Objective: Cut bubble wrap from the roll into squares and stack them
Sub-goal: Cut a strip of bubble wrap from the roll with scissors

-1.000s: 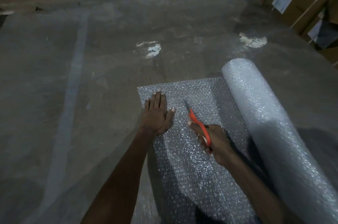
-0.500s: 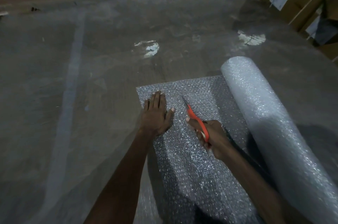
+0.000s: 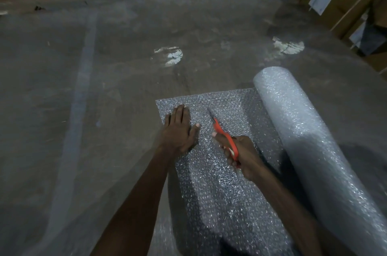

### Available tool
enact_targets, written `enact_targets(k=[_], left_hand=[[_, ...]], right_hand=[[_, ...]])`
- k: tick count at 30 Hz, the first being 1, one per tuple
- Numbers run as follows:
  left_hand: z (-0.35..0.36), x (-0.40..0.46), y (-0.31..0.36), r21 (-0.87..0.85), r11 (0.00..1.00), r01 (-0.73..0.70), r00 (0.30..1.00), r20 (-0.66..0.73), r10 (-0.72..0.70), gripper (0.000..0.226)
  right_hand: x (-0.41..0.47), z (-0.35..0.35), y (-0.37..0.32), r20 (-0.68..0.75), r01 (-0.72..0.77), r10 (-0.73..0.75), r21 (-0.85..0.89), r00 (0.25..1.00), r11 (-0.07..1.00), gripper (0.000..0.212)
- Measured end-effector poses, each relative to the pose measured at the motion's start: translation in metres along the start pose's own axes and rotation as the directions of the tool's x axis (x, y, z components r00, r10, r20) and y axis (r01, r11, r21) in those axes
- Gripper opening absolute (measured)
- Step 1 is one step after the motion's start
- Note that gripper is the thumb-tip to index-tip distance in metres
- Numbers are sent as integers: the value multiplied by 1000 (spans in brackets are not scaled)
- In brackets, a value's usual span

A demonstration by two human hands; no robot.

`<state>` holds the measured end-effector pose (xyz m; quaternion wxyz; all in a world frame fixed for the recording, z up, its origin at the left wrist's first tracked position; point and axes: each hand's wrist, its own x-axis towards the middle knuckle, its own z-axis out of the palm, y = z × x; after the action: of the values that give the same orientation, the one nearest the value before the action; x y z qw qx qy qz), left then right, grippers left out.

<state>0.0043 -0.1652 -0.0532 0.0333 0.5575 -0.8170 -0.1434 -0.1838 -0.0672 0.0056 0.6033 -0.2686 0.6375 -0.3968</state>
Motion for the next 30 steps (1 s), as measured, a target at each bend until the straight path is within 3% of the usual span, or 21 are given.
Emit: enact_targets(k=[6,12,30], left_hand=[[-8,13,-6,78,995,-64,992,-100,72,67],[5,17,-11,44,999,-17,1000,-14,17,80],[5,16,-11,27,1000,-9,999,-34,10,77]], right_hand=[[3,2,-4,6,1,-1,-9,1000,1000,36],[6,2,-3,10,-8,8,1,1000,1000,37],[15,7,-12,-8,-7,6,-23,1000,1000,38]])
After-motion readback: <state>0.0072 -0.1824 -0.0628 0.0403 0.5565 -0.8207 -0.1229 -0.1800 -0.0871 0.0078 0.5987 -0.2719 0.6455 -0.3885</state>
